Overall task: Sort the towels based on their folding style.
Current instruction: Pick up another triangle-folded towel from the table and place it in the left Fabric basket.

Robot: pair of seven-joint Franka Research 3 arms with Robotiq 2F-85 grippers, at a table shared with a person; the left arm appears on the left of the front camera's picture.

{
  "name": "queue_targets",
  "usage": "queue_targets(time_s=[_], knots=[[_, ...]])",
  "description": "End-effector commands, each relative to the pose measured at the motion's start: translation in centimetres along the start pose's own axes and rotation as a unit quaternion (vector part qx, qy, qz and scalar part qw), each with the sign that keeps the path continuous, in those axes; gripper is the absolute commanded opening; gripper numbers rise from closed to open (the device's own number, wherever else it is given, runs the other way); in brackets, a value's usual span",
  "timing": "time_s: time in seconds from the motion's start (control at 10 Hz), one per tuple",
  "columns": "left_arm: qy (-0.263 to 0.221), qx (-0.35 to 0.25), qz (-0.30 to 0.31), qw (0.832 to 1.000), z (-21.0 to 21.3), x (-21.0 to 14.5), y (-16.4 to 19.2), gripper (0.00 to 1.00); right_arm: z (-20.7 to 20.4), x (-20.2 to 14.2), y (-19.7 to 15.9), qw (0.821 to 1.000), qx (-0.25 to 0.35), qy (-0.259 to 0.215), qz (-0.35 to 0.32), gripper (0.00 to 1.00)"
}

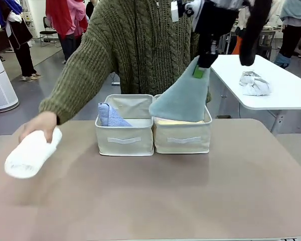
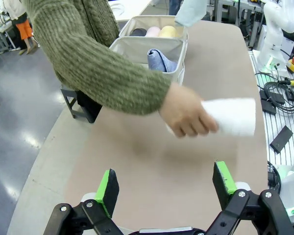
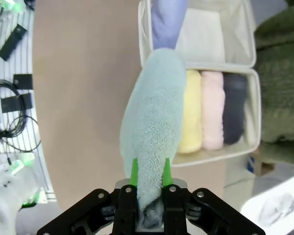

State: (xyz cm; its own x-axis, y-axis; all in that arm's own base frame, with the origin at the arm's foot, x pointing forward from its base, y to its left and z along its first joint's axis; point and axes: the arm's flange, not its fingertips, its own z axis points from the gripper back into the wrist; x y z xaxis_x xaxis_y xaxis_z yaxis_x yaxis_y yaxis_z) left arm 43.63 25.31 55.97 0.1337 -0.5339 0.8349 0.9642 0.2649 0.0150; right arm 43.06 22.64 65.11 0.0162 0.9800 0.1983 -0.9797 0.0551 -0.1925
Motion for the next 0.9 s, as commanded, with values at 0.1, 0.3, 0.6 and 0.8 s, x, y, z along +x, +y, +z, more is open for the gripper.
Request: queue_targets(time_s=[0.1, 0.3, 0.6, 0.8], knots=[[-0.007, 0.001, -0.004, 1.0, 0.1, 0.0, -0.1, 1.0, 7.7, -7.5, 3.5, 1.0, -0.003, 0.004, -0.022, 0.19], [-0.007, 0.001, -0.004, 1.0, 0.1, 0.0, -0.1, 1.0, 17.6, -17.5, 11.6, 0.995, -0.052, -0.005, -0.081, 0.19], [-0.007, 0.001, -0.004, 1.0, 0.1, 0.0, -0.1, 1.0, 21.1, -21.7, 16.7, 0.99, -0.09, -0.038, -0.104, 0.19], [-0.007, 0.001, -0.004, 1.0, 0.1, 0.0, -0.1, 1.0, 21.1, -22.2, 16.7, 0.989, -0.09, -0.042, -0.107, 0.19]])
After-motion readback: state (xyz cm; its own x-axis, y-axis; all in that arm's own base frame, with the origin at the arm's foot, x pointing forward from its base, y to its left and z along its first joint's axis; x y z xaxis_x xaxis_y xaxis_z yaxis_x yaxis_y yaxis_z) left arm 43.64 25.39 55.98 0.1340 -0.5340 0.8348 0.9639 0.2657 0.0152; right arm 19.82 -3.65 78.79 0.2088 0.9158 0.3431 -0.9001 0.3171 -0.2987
